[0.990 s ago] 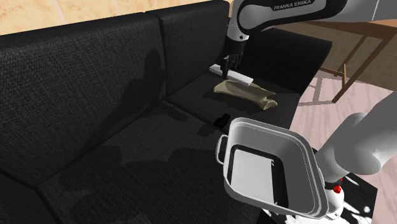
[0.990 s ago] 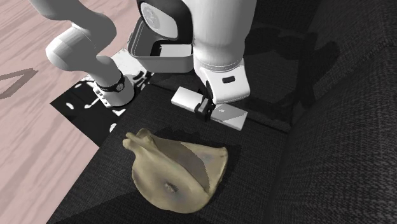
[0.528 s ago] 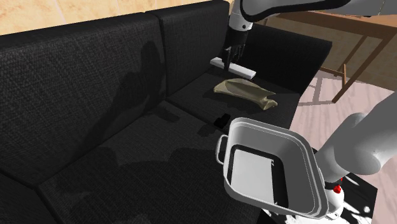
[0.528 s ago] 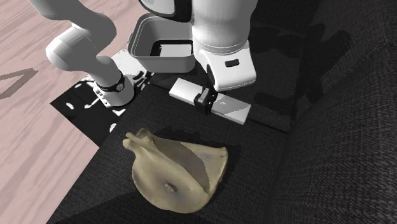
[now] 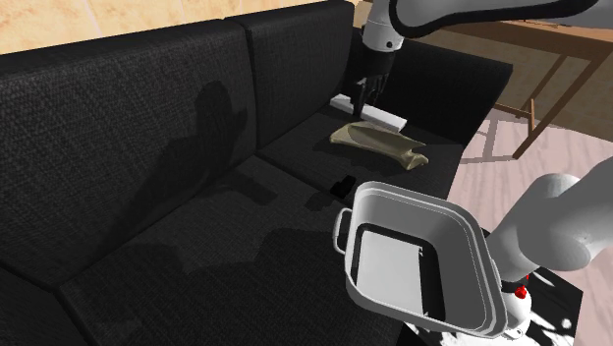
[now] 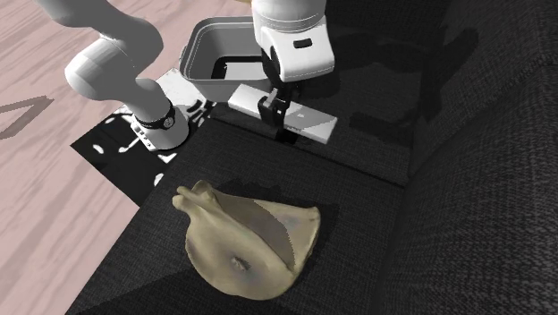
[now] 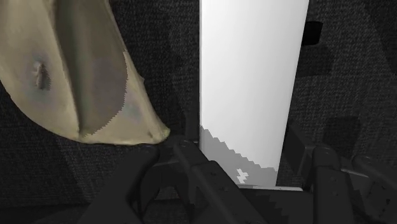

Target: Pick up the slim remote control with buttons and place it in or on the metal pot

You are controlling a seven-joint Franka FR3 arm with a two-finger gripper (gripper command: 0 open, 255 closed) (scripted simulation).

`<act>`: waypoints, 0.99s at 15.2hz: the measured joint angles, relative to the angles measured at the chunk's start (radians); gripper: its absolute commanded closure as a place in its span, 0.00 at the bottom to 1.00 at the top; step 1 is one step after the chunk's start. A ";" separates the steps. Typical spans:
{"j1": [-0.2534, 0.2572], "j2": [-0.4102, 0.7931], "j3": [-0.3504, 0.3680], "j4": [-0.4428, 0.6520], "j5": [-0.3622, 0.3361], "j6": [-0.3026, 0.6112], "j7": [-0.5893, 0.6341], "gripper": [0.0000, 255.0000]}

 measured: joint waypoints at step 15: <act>0.127 -0.415 0.184 -0.320 0.124 -0.084 0.248 1.00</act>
